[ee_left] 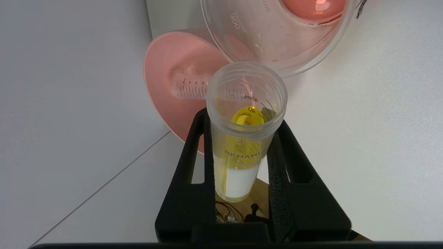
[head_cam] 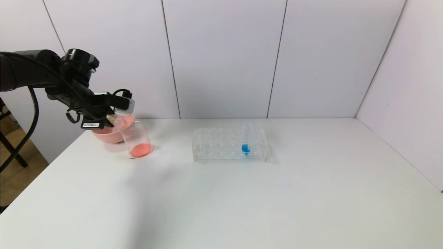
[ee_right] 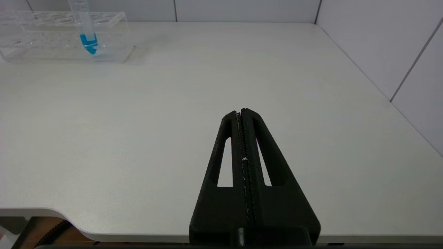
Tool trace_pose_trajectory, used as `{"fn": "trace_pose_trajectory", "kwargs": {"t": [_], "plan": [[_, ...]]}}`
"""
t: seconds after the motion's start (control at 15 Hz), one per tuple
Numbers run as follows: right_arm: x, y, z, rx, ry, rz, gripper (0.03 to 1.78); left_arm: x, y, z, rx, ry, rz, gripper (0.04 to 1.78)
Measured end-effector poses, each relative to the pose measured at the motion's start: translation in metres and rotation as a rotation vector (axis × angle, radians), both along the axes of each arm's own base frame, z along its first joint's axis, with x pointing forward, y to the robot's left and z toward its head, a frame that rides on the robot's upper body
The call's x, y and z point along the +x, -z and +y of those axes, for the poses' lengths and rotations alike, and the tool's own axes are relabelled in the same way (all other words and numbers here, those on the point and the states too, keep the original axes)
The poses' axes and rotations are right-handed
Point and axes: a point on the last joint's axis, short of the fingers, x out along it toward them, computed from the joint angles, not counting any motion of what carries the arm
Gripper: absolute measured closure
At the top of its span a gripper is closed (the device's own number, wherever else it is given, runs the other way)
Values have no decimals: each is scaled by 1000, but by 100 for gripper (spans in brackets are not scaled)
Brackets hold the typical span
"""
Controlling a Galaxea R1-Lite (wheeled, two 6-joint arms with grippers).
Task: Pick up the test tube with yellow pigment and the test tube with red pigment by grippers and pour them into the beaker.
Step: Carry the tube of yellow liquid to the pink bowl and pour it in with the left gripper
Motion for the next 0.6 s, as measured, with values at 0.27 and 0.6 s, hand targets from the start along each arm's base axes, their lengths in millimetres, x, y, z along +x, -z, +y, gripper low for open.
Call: {"fn": "trace_pose_trajectory", "kwargs": {"t": [0.27, 0.6], "plan": [[0, 0, 0, 0, -1, 0, 170, 1, 1, -3, 42, -26, 4, 137], [0, 0, 0, 0, 0, 0, 170, 3, 3, -8, 80, -42, 7, 137]]}}
